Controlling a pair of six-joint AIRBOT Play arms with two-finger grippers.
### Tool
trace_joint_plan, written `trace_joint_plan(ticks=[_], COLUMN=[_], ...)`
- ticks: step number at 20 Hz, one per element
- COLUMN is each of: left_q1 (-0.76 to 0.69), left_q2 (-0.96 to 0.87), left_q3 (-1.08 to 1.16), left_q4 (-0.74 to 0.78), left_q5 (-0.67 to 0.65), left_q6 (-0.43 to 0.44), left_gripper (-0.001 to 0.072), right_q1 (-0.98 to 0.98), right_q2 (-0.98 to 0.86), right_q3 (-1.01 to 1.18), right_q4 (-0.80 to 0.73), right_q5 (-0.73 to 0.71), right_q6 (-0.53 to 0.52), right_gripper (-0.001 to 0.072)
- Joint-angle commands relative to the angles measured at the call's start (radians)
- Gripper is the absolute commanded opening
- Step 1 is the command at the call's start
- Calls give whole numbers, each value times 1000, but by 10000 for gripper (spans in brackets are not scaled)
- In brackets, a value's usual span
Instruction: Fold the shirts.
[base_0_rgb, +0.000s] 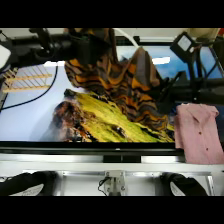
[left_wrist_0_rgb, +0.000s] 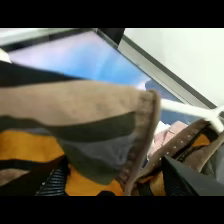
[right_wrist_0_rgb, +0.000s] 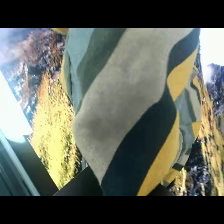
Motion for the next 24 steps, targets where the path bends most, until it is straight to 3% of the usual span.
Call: trace_joint_plan(ticks=[1,4,5,8,10,15,16,17,21,22,24], left_q1=[-9,-50,-77,-166,-208,-302,-306,-307,-303,-304,-303], left_q2=[28,50,50,39,22,-56,-69,-79,-125,-135,-146], left_q3=[48,60,60,25,-19,-64,-64,-64,-63,-63,-63], left_q4=[19,115,186,374,376,376,376,376,376,375,376], left_q5=[36,35,35,69,178,499,534,549,532,534,537], left_q6=[167,380,404,362,278,189,190,190,146,133,120], left_gripper=[720,720,720,720,720,720,659,655,510,426,88], right_q1=[1,1,1,1,1,1,1,1,1,1,1], right_q2=[0,-5,-8,-21,-35,-62,-61,-61,-61,-61,-61], right_q3=[5,5,5,5,5,5,5,5,5,5,5], right_q4=[19,22,22,23,22,8,8,10,10,10,10], right_q5=[29,63,75,85,84,79,79,80,76,77,76], right_q6=[26,54,68,94,98,101,101,101,97,92,92], right_gripper=[47,47,47,47,47,47,47,48,48,48,49])
